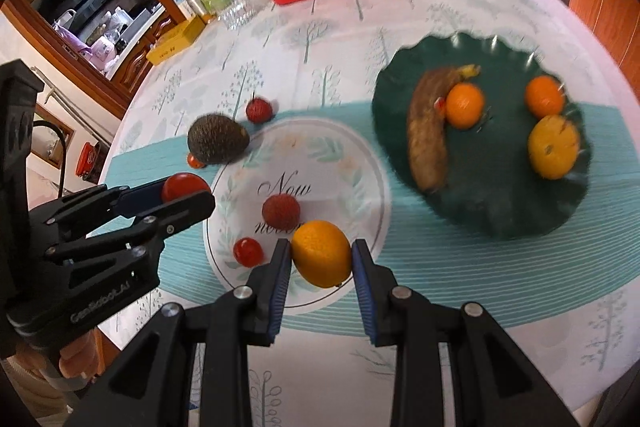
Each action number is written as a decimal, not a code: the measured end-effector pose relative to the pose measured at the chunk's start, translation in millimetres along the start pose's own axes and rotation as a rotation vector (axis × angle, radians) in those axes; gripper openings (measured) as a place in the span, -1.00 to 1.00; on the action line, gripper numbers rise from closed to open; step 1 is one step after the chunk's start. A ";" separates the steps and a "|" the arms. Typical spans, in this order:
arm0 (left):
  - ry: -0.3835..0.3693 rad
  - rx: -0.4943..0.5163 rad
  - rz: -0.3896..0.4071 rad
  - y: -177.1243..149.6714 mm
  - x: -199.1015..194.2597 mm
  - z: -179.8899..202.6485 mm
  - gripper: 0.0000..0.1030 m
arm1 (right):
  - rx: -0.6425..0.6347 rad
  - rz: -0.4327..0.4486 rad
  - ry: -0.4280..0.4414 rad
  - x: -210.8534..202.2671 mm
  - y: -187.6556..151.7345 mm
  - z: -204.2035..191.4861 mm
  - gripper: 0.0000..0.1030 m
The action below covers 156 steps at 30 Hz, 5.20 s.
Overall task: Organize fruits
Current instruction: 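Close the left tool on the red tomato while the right tool grasps the small orange, then carry the tomato with the left tool while the right tool carries the orange to the green plate, then open the left tool releasing the tomato while the right tool releases the orange, then move both tools back over the white plate, then grasp a red strawberry-like fruit with the right tool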
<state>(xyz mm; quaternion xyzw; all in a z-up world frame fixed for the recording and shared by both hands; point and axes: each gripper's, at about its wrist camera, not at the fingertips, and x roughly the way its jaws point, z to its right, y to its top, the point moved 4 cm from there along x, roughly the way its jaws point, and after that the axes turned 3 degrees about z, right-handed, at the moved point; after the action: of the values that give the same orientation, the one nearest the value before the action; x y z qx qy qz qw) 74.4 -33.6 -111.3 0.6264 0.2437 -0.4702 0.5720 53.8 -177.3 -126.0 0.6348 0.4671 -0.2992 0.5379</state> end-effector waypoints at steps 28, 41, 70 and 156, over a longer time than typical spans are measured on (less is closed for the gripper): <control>0.084 -0.186 -0.028 72.8 55.7 138.8 -0.39 | -0.246 0.097 -0.038 -47.6 138.6 148.6 -0.40; 0.156 -0.222 -0.131 66.3 115.8 163.1 -0.38 | -0.253 -0.125 0.041 41.3 122.1 166.3 -0.40; 0.181 -0.297 -0.092 78.6 100.9 152.9 0.39 | -0.286 -0.136 0.046 40.0 118.6 173.5 -0.20; 0.027 -0.142 -0.029 -87.7 54.2 -45.0 0.40 | -0.107 -0.050 0.091 107.7 5.6 -51.5 -0.35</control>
<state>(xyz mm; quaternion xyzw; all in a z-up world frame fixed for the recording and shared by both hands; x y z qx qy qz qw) 38.2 16.2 -205.4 0.5870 0.2934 -0.4515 0.6046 94.1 -98.4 -206.3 0.6060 0.5222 -0.2582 0.5417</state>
